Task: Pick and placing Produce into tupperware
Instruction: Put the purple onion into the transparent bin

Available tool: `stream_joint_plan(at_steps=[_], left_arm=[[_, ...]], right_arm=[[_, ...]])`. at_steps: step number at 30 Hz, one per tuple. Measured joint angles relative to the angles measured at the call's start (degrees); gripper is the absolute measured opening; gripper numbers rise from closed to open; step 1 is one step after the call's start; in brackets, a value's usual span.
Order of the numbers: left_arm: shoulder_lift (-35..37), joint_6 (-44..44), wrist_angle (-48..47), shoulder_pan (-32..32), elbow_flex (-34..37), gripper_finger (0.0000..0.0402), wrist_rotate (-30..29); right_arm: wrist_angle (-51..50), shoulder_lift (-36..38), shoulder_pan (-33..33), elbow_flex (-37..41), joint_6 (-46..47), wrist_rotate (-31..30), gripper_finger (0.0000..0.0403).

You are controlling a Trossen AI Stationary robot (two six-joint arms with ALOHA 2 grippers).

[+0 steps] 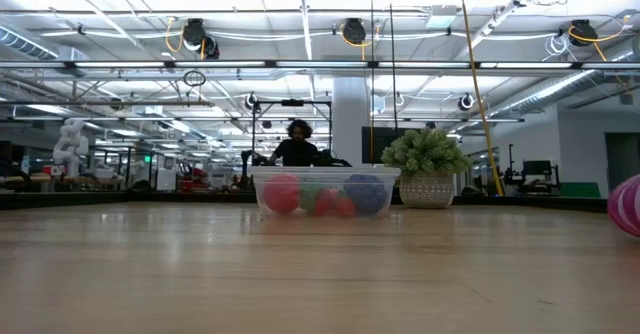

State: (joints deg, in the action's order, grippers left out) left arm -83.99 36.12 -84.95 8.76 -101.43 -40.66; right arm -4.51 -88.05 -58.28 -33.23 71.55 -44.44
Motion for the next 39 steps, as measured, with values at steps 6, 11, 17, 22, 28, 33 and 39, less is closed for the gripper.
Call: stream_joint_plan(at_steps=[6,11,17,22,28,33,39], left_arm=[[0.0,0.0,0.0,0.0,0.0,0.0278,0.0],[0.0,0.0,0.0,0.0,0.0,0.0278,0.0],[0.0,0.0,0.0,0.0,0.0,0.0278,0.0],[0.0,-0.1,0.0,0.0,0.0,0.0278,0.0],[0.0,-0.2,0.0,0.0,0.0,0.0278,0.0],[0.0,-0.2,0.0,0.0,0.0,0.0278,0.0],[0.0,-0.2,0.0,0.0,0.0,0.0278,0.0]], right_arm=[[-0.1,0.0,0.0,0.0,0.1,0.3,0.0290],[-0.7,0.0,0.4,0.0,1.7,1.6,0.0290],[-0.7,0.0,1.3,0.0,1.3,1.8,0.0290],[-0.7,0.0,2.1,0.0,1.3,2.8,0.0290],[-0.7,0.0,2.7,0.0,1.3,3.0,0.0284],[-0.6,0.0,2.8,0.0,1.3,2.9,0.0267],[-0.5,0.0,2.8,0.0,1.3,2.8,0.0253]])
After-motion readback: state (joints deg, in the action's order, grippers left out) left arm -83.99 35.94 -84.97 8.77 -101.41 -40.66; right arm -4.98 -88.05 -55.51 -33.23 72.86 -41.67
